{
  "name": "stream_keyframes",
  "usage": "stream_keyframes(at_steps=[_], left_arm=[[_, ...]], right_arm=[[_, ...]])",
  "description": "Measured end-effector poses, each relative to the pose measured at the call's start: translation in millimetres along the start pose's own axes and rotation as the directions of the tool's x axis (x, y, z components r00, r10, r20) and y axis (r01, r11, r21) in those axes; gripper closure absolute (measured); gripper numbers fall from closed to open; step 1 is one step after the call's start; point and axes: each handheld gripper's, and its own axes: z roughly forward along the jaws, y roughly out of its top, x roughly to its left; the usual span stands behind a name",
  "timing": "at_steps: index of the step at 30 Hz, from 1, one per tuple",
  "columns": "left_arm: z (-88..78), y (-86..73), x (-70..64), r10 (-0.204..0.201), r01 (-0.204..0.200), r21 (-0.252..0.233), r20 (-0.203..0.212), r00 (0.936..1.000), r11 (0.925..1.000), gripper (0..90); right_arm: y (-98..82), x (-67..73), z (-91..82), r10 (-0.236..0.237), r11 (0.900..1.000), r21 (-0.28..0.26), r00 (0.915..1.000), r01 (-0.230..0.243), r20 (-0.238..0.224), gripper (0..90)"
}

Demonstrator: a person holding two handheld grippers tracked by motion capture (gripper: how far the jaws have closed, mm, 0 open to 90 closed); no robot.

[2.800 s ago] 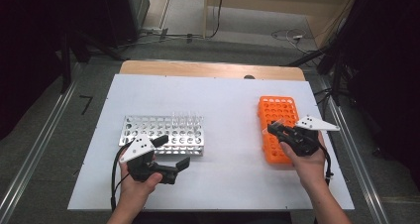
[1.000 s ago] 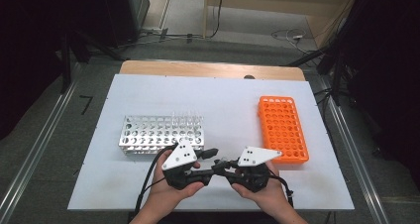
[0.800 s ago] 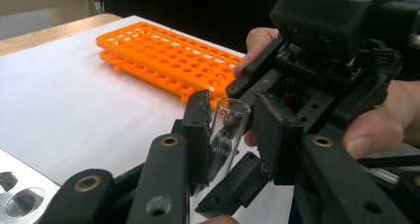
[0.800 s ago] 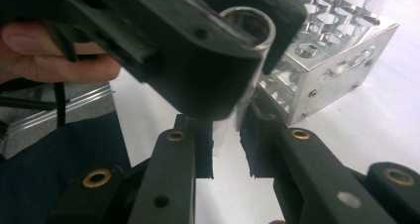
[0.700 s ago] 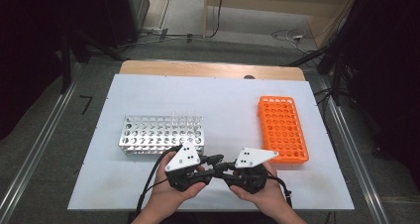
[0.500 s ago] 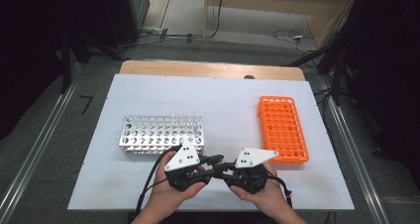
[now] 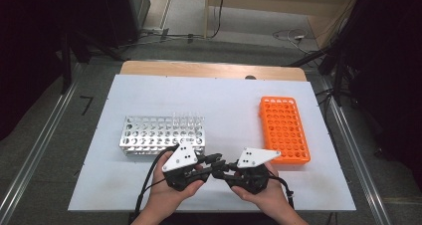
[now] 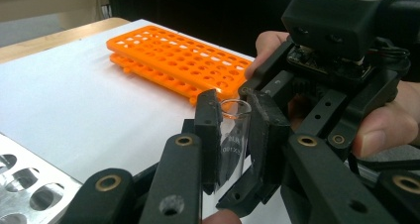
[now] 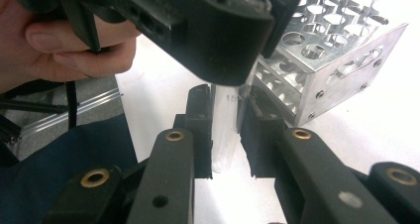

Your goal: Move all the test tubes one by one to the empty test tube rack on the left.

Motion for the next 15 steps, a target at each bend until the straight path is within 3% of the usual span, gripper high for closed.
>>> stream_keyframes(at_steps=[9,15], left_arm=[[-5.7,0.7,5.1,-0.019,0.018,-0.022,-0.019,0.9996,0.9996,76.4],[-10.3,1.4,8.4,-0.030,0.029,-0.036,-0.030,0.9991,0.9989,76.4]], right_arm=[[-1.0,-1.2,-1.1,0.006,1.000,-0.023,1.0000,-0.006,-0.002,56.0],[-0.9,-1.3,-2.5,-0.002,0.999,-0.032,1.0000,0.002,-0.003,32.4]])
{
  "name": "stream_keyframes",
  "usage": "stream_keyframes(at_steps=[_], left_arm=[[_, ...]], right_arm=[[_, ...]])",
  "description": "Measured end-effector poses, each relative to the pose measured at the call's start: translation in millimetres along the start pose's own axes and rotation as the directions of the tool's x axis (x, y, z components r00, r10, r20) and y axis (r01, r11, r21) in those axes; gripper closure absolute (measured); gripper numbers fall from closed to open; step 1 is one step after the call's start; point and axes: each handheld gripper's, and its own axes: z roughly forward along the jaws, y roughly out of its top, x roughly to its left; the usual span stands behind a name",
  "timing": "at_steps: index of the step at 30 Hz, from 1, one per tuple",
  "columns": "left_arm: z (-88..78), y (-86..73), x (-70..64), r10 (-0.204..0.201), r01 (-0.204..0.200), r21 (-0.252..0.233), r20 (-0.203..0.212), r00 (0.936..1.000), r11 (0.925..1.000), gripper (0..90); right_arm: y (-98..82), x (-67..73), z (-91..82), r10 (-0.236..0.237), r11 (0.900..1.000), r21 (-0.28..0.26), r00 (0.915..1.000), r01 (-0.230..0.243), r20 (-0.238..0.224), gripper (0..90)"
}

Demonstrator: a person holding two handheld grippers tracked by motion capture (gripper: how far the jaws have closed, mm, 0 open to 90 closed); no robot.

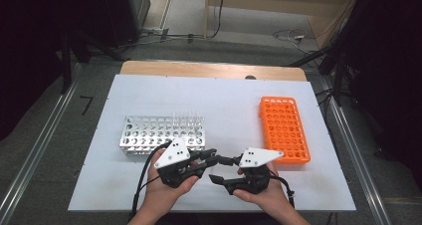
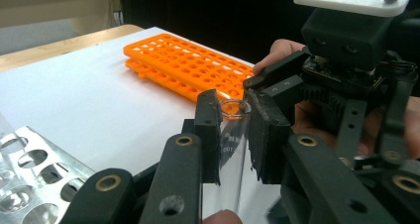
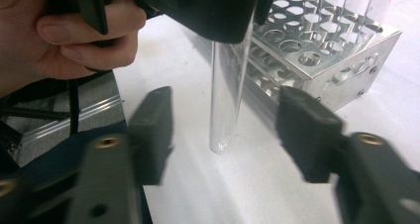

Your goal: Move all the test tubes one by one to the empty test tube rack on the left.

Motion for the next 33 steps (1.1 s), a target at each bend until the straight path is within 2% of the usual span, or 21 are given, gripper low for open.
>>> stream_keyframes(at_steps=[2,6,9,11,19,26,33], left_arm=[[-1.6,0.3,1.4,-0.004,0.004,-0.006,-0.005,1.0000,1.0000,76.3],[-5.5,1.2,4.4,-0.010,0.009,-0.012,-0.018,0.9998,0.9999,76.3],[-8.6,1.8,7.1,-0.014,0.013,-0.018,-0.027,0.9995,0.9998,76.3],[-10.5,2.0,9.0,-0.016,0.016,-0.022,-0.033,0.9993,0.9996,76.4],[-19.2,2.7,17.1,-0.022,0.020,-0.027,-0.061,0.9979,0.9994,76.3],[-28.9,4.2,26.0,-0.020,0.017,-0.036,-0.092,0.9955,0.9992,76.4],[-42.4,7.5,39.2,-0.026,0.018,-0.053,-0.142,0.9896,0.9984,76.3]], right_arm=[[-0.1,0.1,-0.9,0.000,1.000,0.001,1.0000,0.000,-0.002,24.2],[-1.7,-1.4,-4.8,-0.003,1.000,-0.004,0.9997,0.003,0.026,8.7],[-3.7,-5.0,-9.3,0.007,1.000,-0.006,0.9995,-0.006,0.030,0.0],[-5.2,-8.2,-13.5,0.008,1.000,-0.016,0.9994,-0.007,0.034,0.0],[-14.6,-23.0,-34.6,0.039,0.999,-0.033,0.9944,-0.036,0.098,0.0],[-27.0,-33.1,-52.8,0.056,0.998,-0.034,0.9858,-0.052,0.158,0.0],[-39.6,-41.9,-71.7,0.083,0.996,-0.044,0.9753,-0.076,0.204,0.0]])
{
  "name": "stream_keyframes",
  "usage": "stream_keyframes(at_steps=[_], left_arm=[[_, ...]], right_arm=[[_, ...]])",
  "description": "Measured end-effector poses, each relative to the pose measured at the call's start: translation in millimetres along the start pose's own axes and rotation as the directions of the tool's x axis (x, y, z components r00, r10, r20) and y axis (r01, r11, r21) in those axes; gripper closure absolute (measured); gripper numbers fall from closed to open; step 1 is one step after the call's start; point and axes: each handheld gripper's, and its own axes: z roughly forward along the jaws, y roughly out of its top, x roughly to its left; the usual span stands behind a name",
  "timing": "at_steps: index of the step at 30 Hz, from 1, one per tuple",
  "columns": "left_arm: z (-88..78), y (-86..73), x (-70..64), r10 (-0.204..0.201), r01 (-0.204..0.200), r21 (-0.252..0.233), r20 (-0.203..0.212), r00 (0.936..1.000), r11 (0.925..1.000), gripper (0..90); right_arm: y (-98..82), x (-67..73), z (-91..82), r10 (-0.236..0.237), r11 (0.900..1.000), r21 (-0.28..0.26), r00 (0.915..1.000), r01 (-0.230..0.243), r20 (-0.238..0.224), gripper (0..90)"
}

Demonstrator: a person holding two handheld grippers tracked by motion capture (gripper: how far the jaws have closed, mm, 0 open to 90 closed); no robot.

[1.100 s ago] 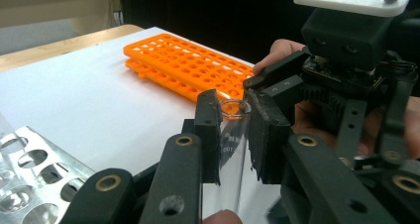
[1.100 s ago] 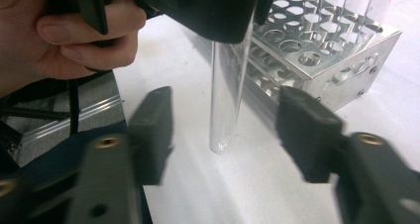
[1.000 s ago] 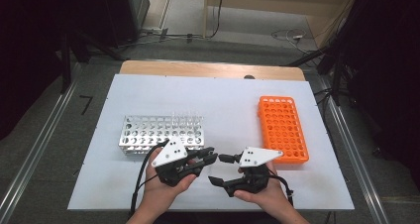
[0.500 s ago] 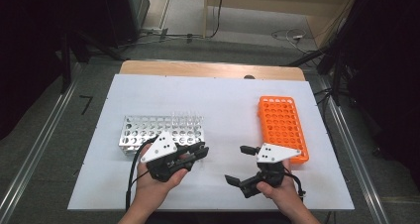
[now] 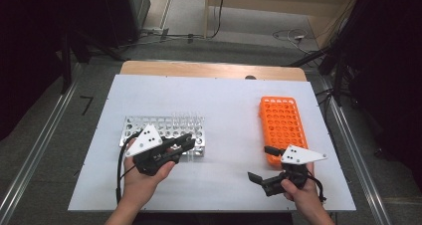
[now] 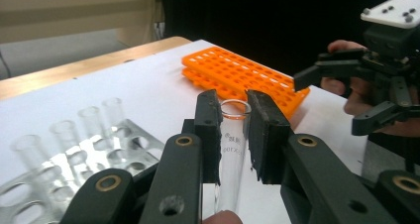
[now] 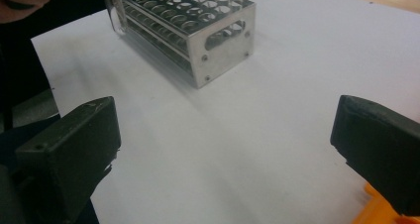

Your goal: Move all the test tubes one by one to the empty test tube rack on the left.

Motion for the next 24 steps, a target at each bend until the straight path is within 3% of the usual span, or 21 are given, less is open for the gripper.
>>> stream_keyframes(at_steps=[13,24], left_arm=[[-13.3,11.3,35.0,-0.018,0.015,-0.035,-0.099,0.9950,0.9993,76.3],[-12.3,16.1,64.3,-0.038,0.030,-0.045,-0.177,0.9835,0.9985,76.3]], right_arm=[[-12.4,-28.9,-25.3,0.044,0.999,-0.022,0.9946,-0.042,0.094,0.0],[-18.2,-44.6,-34.3,0.074,0.997,-0.035,0.9876,-0.070,0.138,0.0]])
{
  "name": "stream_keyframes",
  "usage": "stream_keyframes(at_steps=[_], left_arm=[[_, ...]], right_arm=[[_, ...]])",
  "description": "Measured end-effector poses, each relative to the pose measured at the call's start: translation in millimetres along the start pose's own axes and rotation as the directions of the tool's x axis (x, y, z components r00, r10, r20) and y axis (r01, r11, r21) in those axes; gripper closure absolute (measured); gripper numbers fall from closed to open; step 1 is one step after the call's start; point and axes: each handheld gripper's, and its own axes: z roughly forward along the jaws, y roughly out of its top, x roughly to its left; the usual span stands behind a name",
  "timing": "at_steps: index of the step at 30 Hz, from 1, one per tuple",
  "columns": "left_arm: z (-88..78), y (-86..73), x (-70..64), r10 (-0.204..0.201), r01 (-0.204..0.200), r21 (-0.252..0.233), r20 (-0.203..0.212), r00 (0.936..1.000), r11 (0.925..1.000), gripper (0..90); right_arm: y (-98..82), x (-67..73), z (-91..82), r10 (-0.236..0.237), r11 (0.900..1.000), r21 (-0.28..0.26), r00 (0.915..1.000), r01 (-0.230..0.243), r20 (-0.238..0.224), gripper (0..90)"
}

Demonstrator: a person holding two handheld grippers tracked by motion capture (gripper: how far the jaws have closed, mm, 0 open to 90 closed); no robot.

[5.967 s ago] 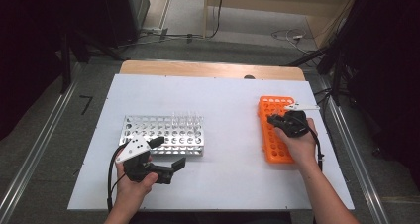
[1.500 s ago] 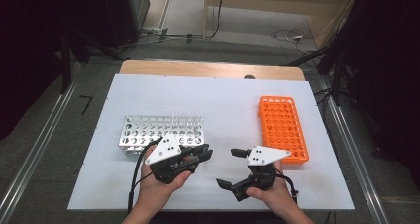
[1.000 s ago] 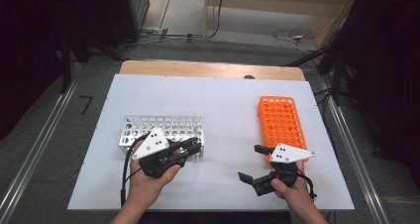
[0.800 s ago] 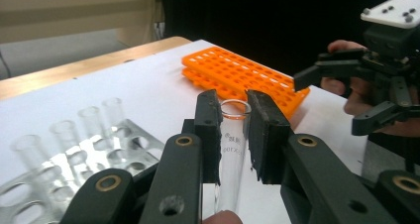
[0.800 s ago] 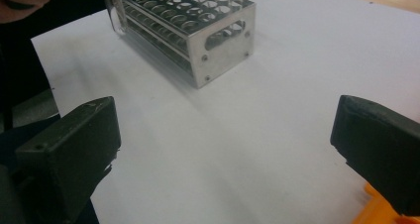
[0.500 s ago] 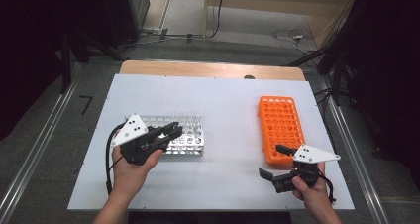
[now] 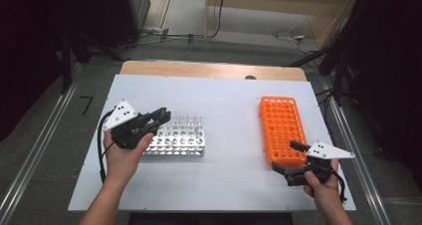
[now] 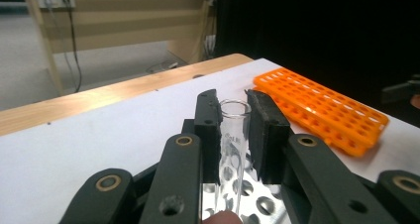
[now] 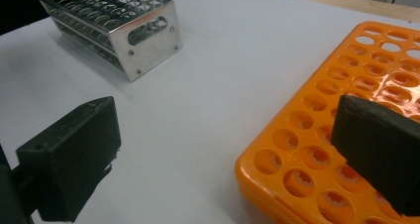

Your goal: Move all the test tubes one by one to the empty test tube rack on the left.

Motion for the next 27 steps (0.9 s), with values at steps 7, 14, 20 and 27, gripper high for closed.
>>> stream_keyframes(at_steps=[7,14,20,27], left_arm=[[12.6,-3.6,19.6,-0.046,0.046,-0.004,-0.048,0.9978,0.9989,76.3],[31.0,-5.4,33.5,-0.076,0.075,-0.013,-0.092,0.9929,0.9971,76.3],[45.4,-11.5,36.1,-0.066,0.068,0.010,-0.127,0.9898,0.9977,76.2],[50.9,-22.2,36.2,-0.067,0.079,0.068,-0.154,0.9857,0.9946,75.7]], right_arm=[[-1.5,-5.2,-1.6,0.012,1.000,-0.001,0.9999,-0.012,0.010,0.0],[-2.1,-7.1,-2.1,0.015,1.000,-0.006,0.9998,-0.015,0.015,0.0],[-2.7,-8.2,-2.4,0.018,1.000,-0.006,0.9997,-0.018,0.017,0.0],[-3.0,-8.8,-2.8,0.018,1.000,-0.009,0.9996,-0.018,0.020,0.0]])
